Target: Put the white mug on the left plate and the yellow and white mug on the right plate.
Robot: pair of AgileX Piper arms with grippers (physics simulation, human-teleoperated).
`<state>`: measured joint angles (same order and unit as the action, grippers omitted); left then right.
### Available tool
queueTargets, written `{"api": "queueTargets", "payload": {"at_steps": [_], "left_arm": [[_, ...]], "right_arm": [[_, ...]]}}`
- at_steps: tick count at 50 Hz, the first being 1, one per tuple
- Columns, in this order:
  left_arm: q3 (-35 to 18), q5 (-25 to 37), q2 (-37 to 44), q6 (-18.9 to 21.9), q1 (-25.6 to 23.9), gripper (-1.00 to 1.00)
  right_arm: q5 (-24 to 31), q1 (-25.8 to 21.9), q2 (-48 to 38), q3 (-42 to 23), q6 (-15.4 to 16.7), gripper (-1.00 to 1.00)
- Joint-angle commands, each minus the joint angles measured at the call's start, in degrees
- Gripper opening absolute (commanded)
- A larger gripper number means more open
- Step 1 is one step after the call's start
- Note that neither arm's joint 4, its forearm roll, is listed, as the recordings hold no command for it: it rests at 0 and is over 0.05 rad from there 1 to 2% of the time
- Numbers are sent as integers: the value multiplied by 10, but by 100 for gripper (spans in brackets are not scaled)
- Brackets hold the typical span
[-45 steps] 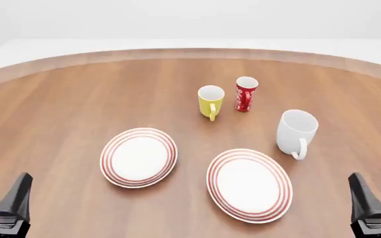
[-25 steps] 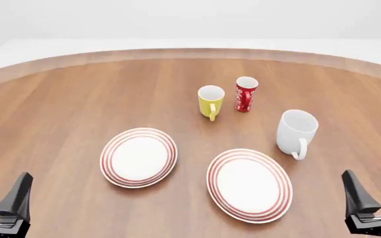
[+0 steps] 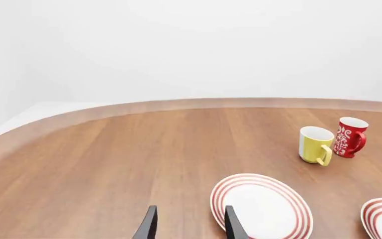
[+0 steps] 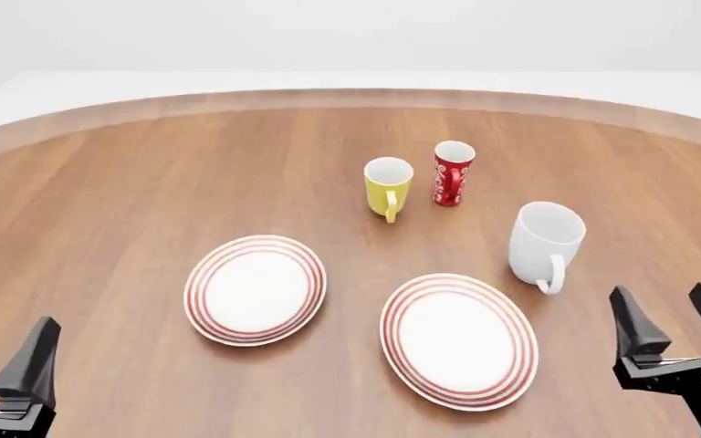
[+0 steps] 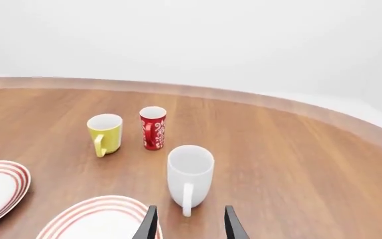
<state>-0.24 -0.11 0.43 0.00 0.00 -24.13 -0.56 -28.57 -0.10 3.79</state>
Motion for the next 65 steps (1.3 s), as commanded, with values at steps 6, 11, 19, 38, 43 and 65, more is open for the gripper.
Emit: {"api": "queueTargets", "payload": {"at_steps": [6, 11, 19, 38, 43, 65], "left_arm": [[0, 0, 0, 0, 0, 100], [0, 0, 0, 0, 0, 100], [0, 0, 0, 0, 0, 100], [0, 0, 0, 0, 0, 100], [0, 0, 0, 0, 0, 100], [0, 0, 0, 0, 0, 100]], "right_arm": [[-182, 4, -197, 0, 7, 100], [-230, 9, -248, -3, 7, 100], [-313, 6, -352, -11, 6, 100], [-397, -3, -500, -51, 4, 100], [-417, -7, -539, -64, 2, 100], [-456, -7, -655, -112, -9, 100]]}}
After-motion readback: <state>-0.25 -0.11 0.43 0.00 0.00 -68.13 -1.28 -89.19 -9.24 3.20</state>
